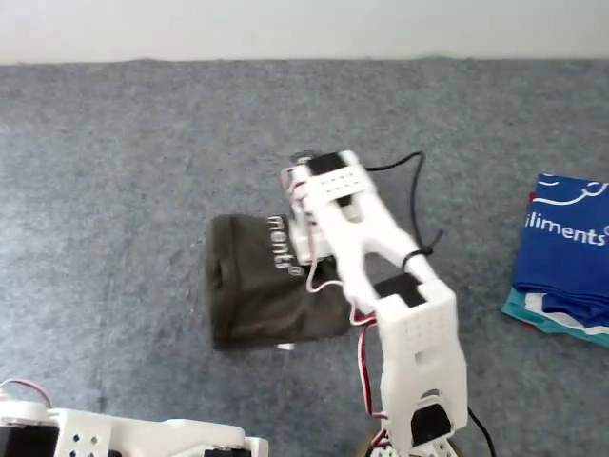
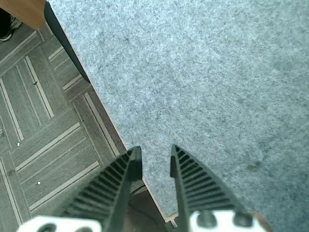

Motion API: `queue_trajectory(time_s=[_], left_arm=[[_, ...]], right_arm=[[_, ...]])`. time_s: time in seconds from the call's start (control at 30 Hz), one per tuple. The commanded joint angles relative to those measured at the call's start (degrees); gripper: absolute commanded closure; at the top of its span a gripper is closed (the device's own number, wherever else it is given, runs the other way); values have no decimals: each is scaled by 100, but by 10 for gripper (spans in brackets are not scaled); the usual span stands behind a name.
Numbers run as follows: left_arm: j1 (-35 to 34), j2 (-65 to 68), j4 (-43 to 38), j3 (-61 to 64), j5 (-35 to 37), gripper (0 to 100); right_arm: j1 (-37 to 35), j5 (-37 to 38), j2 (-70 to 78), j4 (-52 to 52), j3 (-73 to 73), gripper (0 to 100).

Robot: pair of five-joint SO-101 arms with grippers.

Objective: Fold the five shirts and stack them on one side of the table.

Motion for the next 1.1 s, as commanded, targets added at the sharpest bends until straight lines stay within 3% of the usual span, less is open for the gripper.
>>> queue_trajectory(time_s=[0.0,0.17,0.33,0.47,0.6,0.77,0.93,1.07], left_arm=[[9,-35,-62,57,35,891],[9,-35,-44,-171,35,891],[9,-35,-35,-593,35,892],[9,-35,-18,-892,35,892],[9,-35,105,-1156,35,892],[9,-35,105,-1279,35,892],[9,-35,105,-1297,26,892],[9,-35,105,-1288,18,892]], right_arm=[[664,835,-505,154,-35,988],[1305,2637,-646,4,-35,988],[1868,4774,-462,-840,-35,988],[2009,6338,-374,-1701,-35,988],[1982,7349,-268,-2440,-35,988],[1886,7675,-136,-3266,-35,988],[1851,7631,-189,-3336,-35,981],[1859,6629,-549,-2967,-35,861]])
